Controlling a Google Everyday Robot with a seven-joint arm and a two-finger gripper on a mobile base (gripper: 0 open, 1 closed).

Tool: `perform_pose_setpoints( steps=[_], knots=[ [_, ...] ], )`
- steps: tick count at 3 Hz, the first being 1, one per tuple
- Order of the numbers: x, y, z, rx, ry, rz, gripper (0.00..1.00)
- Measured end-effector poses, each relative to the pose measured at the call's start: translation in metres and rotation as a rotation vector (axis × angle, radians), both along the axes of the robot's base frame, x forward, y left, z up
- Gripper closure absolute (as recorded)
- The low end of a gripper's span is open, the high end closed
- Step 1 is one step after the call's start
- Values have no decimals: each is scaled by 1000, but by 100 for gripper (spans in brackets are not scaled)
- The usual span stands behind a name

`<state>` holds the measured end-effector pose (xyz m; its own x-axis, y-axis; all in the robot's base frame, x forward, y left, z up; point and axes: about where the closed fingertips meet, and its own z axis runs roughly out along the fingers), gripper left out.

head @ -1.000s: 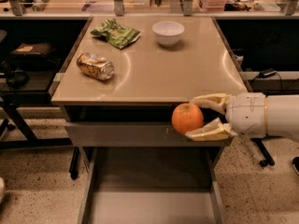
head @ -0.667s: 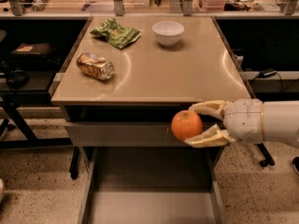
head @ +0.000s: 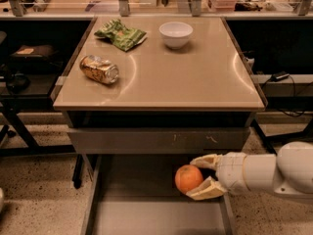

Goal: Place orange into middle drawer

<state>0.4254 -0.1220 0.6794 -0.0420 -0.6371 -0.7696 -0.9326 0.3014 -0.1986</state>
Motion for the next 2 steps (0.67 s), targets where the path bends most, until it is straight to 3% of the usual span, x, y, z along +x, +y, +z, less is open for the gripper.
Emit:
perform_pose_setpoints(
  steps=[1,2],
  knots=[
    [2,14,-67,-30,62,-29,100],
    [2,14,-67,-30,62,-28,100]
  ],
)
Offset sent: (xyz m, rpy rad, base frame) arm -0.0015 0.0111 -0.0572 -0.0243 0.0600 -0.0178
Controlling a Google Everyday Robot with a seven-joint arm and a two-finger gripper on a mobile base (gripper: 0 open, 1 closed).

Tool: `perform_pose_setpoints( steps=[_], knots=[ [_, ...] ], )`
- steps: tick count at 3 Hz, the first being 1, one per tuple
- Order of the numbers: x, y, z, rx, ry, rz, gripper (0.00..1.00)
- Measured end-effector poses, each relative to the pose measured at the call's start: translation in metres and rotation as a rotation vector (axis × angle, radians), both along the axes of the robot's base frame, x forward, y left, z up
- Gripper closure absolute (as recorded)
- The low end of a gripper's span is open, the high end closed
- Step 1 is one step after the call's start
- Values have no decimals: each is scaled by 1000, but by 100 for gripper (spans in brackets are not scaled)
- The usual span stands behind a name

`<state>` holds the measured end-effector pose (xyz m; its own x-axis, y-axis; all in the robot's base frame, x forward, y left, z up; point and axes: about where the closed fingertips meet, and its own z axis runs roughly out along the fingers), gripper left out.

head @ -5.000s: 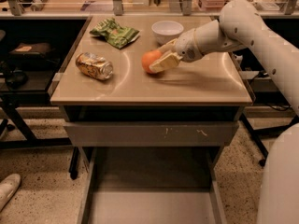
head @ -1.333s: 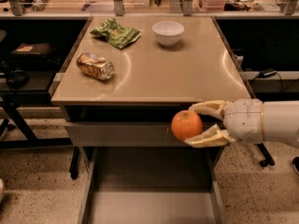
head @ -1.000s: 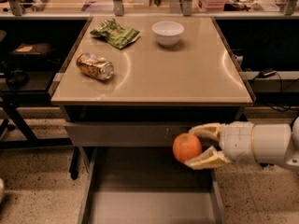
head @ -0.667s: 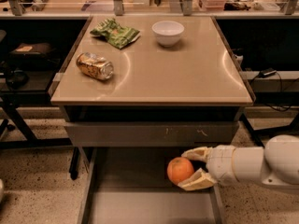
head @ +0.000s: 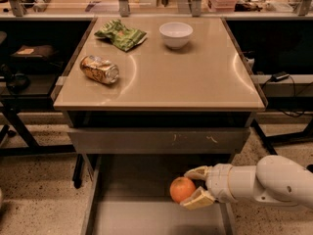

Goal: Place orange into middle drawer

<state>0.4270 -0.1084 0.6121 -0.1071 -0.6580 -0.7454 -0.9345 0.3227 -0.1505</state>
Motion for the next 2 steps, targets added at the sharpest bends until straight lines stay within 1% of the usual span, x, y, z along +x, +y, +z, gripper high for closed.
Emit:
perform_pose_setpoints(
  steps=[1,2],
  knots=[
    [12,0,-22,-23,22,-24,100],
    [41,-13,-80,-76,62,-105,100]
  ],
)
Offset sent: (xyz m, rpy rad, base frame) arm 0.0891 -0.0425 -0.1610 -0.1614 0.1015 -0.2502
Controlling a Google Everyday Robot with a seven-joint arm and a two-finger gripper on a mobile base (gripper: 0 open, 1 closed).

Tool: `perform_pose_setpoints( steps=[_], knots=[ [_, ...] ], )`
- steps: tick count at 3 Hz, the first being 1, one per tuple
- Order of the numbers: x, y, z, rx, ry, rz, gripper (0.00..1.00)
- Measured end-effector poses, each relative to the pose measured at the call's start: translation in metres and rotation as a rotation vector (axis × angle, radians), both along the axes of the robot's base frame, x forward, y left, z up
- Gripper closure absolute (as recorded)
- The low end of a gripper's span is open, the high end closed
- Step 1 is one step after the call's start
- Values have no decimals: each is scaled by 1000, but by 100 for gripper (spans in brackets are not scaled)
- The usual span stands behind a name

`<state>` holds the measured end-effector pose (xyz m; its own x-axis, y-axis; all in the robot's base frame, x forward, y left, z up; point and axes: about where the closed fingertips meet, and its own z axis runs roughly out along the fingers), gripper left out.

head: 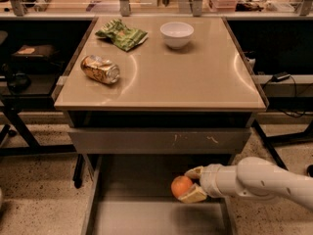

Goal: Place orange into middle drawer

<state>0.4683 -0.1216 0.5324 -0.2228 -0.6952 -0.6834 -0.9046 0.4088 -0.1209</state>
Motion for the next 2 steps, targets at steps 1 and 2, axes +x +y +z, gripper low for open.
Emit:
perform_pose_setpoints(
  steps=[1,2],
  knots=[
    [25,-14,-58,-58,14,-92,100],
    [38,-20,-99,-117,-22,-131,100]
  ],
)
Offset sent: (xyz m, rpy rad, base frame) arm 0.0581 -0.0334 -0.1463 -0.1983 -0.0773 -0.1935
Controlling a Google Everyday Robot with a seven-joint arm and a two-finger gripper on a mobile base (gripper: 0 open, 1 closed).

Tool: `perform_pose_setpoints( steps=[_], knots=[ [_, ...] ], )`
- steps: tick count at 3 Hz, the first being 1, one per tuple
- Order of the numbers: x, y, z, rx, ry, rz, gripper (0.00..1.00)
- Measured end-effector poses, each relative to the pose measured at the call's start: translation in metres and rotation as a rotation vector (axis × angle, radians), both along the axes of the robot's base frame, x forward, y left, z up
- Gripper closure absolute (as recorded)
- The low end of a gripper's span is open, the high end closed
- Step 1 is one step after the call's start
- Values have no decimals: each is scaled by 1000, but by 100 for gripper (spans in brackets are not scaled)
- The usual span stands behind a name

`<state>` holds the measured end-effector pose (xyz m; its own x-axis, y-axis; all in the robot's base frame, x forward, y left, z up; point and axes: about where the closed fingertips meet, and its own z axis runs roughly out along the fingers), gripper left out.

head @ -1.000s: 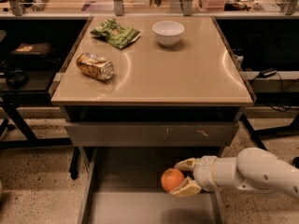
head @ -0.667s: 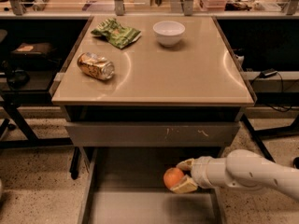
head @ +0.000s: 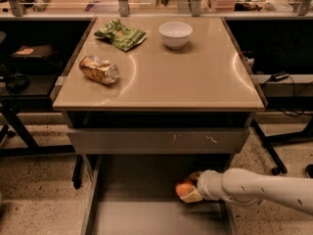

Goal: Place orange into middle drawer

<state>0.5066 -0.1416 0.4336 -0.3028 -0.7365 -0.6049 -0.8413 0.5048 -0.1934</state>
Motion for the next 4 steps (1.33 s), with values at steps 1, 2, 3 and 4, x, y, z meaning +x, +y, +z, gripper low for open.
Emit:
perform_pose_setpoints(
  steps=[1,2,3,4],
  knots=[
    [6,2,-29,6,-41,19,100],
    [4,1,-48,61,-81,39,100],
    [4,1,-46,62,-82,40,100],
    [4,1,-46,62,-82,40,82]
  ],
)
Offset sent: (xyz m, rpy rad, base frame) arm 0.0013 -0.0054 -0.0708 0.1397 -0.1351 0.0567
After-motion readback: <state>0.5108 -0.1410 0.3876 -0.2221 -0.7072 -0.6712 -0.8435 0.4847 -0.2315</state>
